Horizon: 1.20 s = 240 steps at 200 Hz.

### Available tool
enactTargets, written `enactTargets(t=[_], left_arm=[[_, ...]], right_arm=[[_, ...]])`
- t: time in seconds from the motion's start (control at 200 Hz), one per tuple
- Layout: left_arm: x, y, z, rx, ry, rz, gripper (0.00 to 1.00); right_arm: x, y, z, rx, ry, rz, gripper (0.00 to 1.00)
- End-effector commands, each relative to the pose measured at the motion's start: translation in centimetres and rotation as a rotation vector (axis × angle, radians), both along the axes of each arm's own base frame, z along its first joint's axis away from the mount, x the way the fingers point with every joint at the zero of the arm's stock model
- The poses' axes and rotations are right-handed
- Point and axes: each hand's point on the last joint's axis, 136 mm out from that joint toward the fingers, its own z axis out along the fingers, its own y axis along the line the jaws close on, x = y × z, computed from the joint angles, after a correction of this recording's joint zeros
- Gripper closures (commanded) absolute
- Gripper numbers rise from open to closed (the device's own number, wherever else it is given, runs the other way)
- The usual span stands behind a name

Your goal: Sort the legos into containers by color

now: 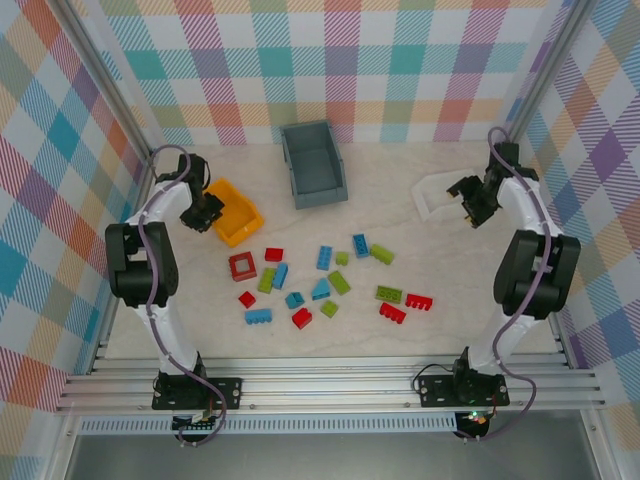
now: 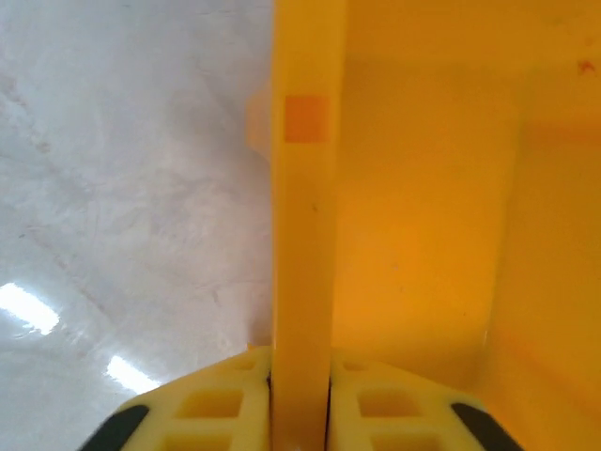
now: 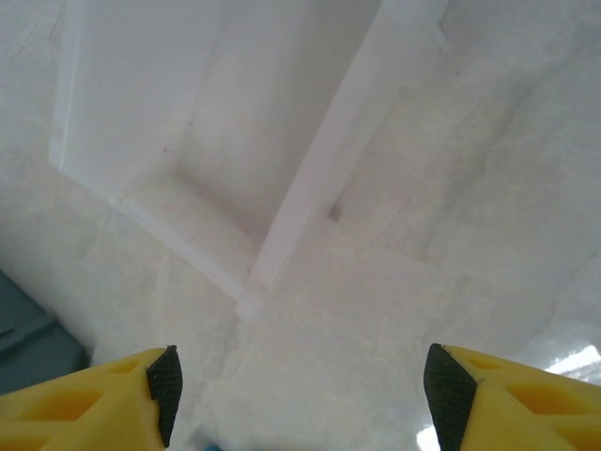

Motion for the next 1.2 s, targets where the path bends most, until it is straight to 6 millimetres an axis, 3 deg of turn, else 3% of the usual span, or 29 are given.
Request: enactTargets(t=[0.0,0.21,0.35,0.515,0.74,1.01,1.195], left_arm=[[1.7,-0.3,0.2,0.041,-0.013,-0.090,0.92],[4.5,-1.2,0.4,0.090,-0.031,-0.175,0.97],[6.5,-2.3,0.4,0.100,-0.055,-0.218,0.98],[8.8,-3.7,0.2,0.099,-0.091,-0.280,0.98],[11.3,-6.4,-0.1,0.071,-0.139,-0.439,1.00],[12.0,-9.5,-0.4,0.056,-0.179,-0.626,1.00],[12.2,-11.2,-0.9,0.070,-0.182,-0.731,1.00]], right_arm=[[1.9,-0.6,0.3,-0.010,-0.012,-0.013,0.30],[3.9,-1.4,-2.8,-0.033,0.069,-0.003,0.36],[4.5,-1.7,-4.2,-0.060,0.101,0.026,0.52],[6.2,-1.3,-3.3,-0.184,0.059,0.162,0.76],[9.6,3.5,-2.1,-0.335,0.005,0.484,0.86],[12.9,11.9,-1.6,-0.290,-0.133,0.742,0.87],[13.6,16.8,-1.5,-0.198,-0.220,0.865,0.86]])
